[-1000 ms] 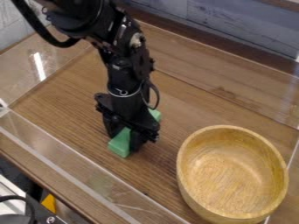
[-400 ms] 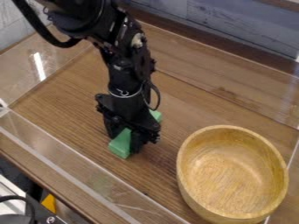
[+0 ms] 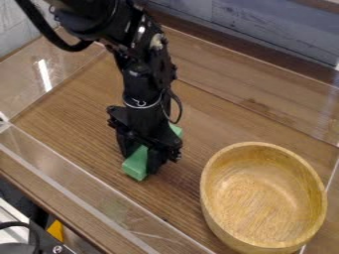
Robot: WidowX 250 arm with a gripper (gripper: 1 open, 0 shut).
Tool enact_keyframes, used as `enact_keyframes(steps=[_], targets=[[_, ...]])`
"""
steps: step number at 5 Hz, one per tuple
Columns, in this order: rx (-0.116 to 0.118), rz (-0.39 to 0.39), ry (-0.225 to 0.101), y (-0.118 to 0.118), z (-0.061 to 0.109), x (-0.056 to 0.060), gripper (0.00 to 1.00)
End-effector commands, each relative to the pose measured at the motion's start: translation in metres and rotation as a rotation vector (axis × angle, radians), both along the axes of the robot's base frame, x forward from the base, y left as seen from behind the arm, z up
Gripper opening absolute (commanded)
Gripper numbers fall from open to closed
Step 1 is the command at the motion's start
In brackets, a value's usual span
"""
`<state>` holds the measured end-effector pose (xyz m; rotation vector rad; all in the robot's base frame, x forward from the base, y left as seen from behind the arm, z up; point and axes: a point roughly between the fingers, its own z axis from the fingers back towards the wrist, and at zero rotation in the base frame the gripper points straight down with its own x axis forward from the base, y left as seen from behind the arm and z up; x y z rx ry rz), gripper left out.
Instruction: Put the green block in the brown bowl
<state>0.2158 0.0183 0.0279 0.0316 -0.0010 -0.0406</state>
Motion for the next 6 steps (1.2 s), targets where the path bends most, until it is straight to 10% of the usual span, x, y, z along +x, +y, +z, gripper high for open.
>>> enact_keyframes(steps=[1,4,6], targets=[[-0.002,-0.003,-0.056,-0.002,0.022,0.011,0.0],[-0.086,-0.06,-0.112,-0.067,0.101,0.016,0.0],[-0.112,-0.155,-0.093,-0.154,0.089,-0.005,0.0]])
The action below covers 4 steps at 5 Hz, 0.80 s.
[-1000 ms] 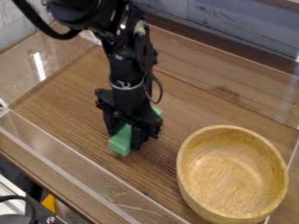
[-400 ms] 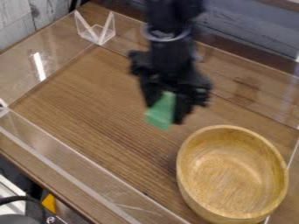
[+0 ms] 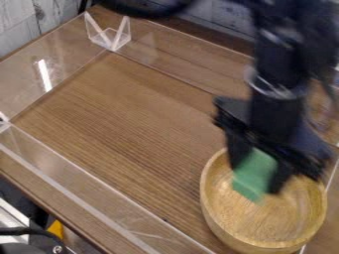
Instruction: Put the green block in the brown bowl
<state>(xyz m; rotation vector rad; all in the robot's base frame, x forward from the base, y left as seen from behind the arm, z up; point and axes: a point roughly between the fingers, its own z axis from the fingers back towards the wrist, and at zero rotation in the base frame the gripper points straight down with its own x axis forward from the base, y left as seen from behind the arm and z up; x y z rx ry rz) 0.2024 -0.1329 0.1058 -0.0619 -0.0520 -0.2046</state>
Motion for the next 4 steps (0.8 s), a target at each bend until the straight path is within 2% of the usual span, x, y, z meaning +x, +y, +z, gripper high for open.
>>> enact_keyframes(steps=[1,4], targets=[[-0.02,-0.003,-0.051,0.007,0.016,0.013,0.0],[-0.031,0.0,-0.058,0.027,0.014,0.02,0.0]])
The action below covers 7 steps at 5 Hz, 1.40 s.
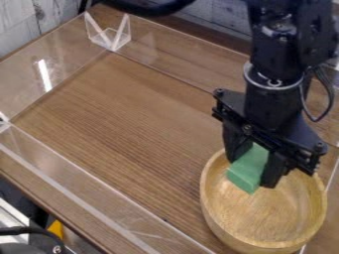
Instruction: Put the green block in the brown bowl
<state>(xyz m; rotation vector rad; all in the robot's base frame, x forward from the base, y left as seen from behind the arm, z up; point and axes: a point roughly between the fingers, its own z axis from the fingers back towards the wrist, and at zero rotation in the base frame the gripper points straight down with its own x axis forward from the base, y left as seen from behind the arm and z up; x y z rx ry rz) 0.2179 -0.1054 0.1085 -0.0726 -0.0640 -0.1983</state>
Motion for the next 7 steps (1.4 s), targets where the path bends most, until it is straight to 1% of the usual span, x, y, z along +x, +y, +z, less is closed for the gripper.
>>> enact_keyframes(steps=[1,7], targets=[[-0.022,0.0,-0.046,0.0009,0.0108,0.004,0.0],[-0.045,0.029,-0.042,0.0031,0.0047,0.0033,0.0]])
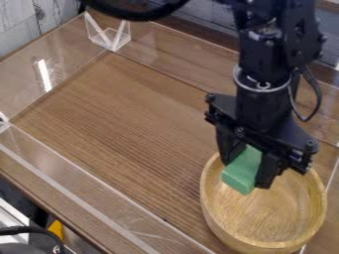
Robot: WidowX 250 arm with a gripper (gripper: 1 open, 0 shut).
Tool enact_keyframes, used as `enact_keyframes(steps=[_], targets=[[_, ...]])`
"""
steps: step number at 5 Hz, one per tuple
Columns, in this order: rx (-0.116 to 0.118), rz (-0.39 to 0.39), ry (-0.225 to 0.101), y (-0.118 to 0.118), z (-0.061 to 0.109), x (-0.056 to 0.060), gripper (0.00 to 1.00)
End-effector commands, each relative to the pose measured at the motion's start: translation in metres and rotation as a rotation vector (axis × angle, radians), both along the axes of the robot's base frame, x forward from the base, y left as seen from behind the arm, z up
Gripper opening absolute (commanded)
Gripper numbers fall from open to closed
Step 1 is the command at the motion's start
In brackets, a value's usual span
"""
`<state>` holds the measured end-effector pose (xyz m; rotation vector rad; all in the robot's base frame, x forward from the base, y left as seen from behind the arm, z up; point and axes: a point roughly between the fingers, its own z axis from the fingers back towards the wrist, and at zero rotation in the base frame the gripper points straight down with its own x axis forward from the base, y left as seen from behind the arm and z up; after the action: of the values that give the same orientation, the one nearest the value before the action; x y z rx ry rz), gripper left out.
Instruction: Put the green block in the brown bowl
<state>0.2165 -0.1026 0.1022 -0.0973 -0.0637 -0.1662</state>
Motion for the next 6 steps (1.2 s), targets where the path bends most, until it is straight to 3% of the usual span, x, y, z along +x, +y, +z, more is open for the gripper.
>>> enact_keyframes(steps=[1,6], targets=[[-0.022,-0.002,-0.048,0.0,0.009,0.006,0.0],[-0.019,-0.018,-0.027,-0.017,-0.006,0.005,0.0]])
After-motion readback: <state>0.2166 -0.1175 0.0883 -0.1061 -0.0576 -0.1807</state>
